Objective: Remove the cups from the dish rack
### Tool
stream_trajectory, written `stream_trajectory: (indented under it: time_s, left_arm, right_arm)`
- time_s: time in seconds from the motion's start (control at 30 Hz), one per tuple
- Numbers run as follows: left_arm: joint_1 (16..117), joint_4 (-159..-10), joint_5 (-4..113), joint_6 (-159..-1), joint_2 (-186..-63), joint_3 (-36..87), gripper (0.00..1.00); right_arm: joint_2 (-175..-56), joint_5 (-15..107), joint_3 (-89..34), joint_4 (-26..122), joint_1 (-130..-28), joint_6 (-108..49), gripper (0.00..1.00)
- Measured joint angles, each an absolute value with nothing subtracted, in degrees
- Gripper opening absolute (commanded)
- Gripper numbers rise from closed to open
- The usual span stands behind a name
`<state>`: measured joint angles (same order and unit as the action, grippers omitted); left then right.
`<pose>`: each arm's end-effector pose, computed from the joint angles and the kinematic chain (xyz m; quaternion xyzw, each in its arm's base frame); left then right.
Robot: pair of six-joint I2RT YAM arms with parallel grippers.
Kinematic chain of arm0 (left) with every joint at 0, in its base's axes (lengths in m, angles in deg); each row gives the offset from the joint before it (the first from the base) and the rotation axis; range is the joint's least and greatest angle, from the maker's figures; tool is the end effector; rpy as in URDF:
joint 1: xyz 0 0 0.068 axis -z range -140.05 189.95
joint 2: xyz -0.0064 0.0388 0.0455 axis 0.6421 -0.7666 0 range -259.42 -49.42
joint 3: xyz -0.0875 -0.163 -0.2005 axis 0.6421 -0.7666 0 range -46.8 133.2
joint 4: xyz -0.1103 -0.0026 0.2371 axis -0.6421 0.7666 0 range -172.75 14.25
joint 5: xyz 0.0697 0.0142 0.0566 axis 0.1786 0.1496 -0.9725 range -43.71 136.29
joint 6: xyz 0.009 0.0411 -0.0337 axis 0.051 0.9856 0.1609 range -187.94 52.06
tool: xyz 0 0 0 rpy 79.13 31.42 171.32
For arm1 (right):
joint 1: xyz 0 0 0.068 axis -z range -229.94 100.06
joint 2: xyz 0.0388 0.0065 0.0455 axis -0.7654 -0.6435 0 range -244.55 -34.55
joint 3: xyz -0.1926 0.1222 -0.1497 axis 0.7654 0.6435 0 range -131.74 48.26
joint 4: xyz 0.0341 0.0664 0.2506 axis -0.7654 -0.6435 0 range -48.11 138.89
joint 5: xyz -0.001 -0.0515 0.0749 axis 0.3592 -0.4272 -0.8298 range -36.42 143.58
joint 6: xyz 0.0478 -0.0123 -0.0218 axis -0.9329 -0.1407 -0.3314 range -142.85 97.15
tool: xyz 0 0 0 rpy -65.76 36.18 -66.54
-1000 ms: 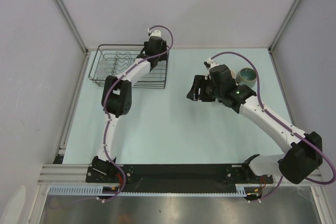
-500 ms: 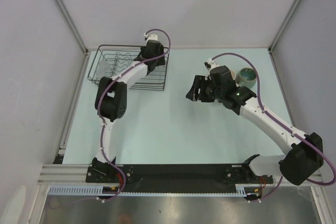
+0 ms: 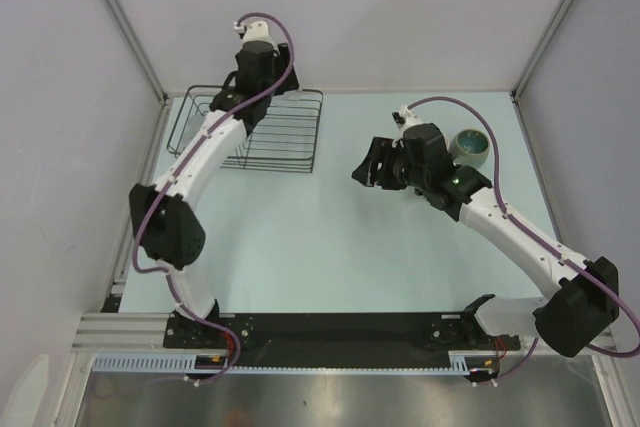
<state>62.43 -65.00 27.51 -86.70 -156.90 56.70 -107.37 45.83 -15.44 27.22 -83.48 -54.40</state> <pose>0.4183 -0.1606 0.3683 -0.0650 0.8192 -0.0686 0.5657 0.2369 0.1628 0.3302 -0.0484 0.8667 0.3147 0.3839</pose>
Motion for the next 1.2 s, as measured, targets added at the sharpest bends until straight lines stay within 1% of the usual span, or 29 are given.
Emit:
stream_trajectory:
  time_s: [0.13, 0.2, 0.33, 0.5, 0.7, 0.8, 0.83, 0.93, 1.03, 1.2]
  left_arm:
    - [62.28, -66.00, 33.34, -90.05, -146.17, 52.05, 0.01]
    - [62.03, -67.90, 38.20, -92.71, -140.16, 47.09, 0.00]
    - [60.57, -75.01, 51.09, -100.27, -127.86, 31.70, 0.00]
    - [56.83, -89.28, 66.52, -113.87, -117.78, 11.76, 0.00]
    - [54.01, -106.48, 76.29, -128.23, -115.29, -2.53, 0.00]
    - [51.28, -121.10, 79.24, -137.96, -115.90, -10.33, 0.00]
    - [50.36, -127.99, 79.99, -142.44, -117.30, -13.00, 0.00]
    - [49.60, -140.01, 80.97, -150.94, -122.13, -16.82, 0.00]
    - [49.62, -145.43, 82.11, -156.10, -124.38, -19.12, 0.00]
    - [49.66, -151.18, 83.46, -158.13, -123.16, -19.36, 0.00]
  right_arm:
    - [-106.91, 46.88, -15.63, 28.20, -83.48, -54.40, 0.62]
    - [-106.91, 47.34, -16.25, 28.42, -83.48, -54.40, 0.63]
    - [-106.91, 47.80, -17.71, 30.10, -83.46, -54.40, 0.64]
    - [-106.91, 46.16, -18.19, 34.61, -83.09, -56.43, 0.66]
    - [-106.49, 42.40, -17.38, 42.61, -82.63, -61.13, 0.68]
    - [-104.90, 39.91, -14.72, 47.52, -81.98, -64.08, 0.69]
    - [-104.31, 38.64, -13.67, 49.25, -81.65, -65.37, 0.69]
    - [-102.78, 35.03, -10.30, 55.20, -80.49, -69.59, 0.68]
    - [-102.23, 32.10, -7.37, 61.05, -79.68, -73.76, 0.68]
    - [-103.56, 28.76, -5.95, 68.40, -80.80, -78.81, 0.68]
